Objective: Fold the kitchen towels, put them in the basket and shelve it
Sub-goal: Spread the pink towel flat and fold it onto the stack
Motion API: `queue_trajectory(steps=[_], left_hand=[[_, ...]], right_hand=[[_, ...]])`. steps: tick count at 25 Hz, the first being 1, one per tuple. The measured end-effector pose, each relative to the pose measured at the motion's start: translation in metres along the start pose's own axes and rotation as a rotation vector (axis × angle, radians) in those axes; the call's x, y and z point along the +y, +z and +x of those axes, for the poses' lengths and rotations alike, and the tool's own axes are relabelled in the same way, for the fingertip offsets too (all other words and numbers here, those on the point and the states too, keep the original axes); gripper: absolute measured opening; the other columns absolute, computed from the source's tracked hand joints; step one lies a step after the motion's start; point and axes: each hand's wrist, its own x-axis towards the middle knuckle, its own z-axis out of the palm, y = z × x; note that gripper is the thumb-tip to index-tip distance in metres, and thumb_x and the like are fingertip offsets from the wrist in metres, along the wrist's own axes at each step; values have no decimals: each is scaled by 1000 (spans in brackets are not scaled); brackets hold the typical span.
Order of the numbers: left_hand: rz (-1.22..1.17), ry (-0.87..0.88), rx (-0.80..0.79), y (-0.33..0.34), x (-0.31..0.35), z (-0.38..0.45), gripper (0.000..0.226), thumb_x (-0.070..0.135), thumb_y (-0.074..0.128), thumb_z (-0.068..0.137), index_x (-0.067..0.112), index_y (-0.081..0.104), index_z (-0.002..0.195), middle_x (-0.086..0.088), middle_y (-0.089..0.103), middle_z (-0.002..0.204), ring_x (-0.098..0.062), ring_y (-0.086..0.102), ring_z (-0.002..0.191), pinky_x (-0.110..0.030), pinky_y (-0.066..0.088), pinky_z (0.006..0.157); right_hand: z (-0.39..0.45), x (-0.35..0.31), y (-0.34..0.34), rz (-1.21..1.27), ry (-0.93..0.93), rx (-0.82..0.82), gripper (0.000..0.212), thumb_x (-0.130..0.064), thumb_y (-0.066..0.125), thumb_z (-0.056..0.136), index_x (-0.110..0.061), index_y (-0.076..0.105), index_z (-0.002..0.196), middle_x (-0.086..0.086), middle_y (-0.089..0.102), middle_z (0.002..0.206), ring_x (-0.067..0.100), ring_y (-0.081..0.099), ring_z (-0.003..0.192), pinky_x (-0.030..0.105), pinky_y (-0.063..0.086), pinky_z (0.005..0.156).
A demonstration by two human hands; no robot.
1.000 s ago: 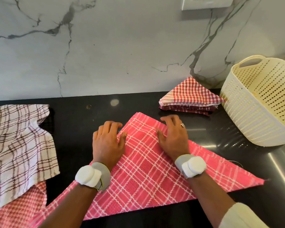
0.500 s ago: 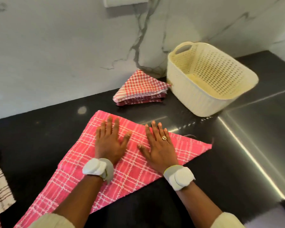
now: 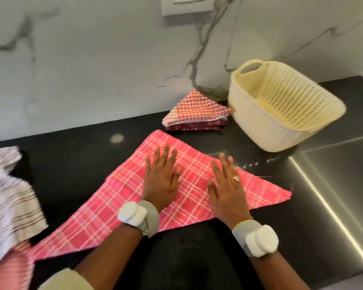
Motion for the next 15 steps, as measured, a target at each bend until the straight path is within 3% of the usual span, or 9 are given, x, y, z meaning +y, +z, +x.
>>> queue_trajectory(steps=[3, 5, 7, 11, 15], left_hand=[[-55, -126, 2, 0, -23, -52, 68, 51, 8, 91, 24, 18, 153, 9, -1, 157, -12, -12, 144, -33, -14, 117], [13, -186, -36, 0, -46, -81, 66, 53, 13, 95, 24, 16, 153, 8, -1, 158, -16, -7, 148, -35, -8, 120], [136, -251, -53, -5, -71, -114, 67, 61, 14, 97, 27, 4, 154, 9, -7, 159, -15, -12, 147, -33, -12, 118], [213, -427, -34, -20, -108, -161, 73, 68, 4, 93, 27, -9, 152, 11, -16, 157, -15, -19, 146, -37, -11, 119], [179, -508, 5, -25, -103, -166, 71, 61, 2, 94, 23, -6, 153, 4, -17, 159, -19, -25, 144, -43, -12, 119]], right_hand=[[25, -70, 43, 189, -174, -184, 50, -27, 34, 95, -14, 43, 143, 11, 27, 156, 27, 18, 146, 40, 16, 118], [30, -84, 69, 54, -242, -271, 61, -43, 24, 93, -14, 42, 144, 12, 28, 156, 33, 23, 145, 44, 17, 119], [31, -85, 84, -151, -274, -289, 71, -57, 19, 91, -19, 30, 150, 9, 20, 159, 32, 15, 147, 45, 7, 119], [34, -81, 83, -248, -284, -318, 75, -66, 11, 91, -25, 7, 155, 3, -4, 162, 23, -10, 148, 35, -16, 115], [31, -87, 73, -206, -233, -374, 84, -72, 10, 87, -22, 4, 155, 5, -8, 162, 23, -13, 148, 39, -12, 118]])
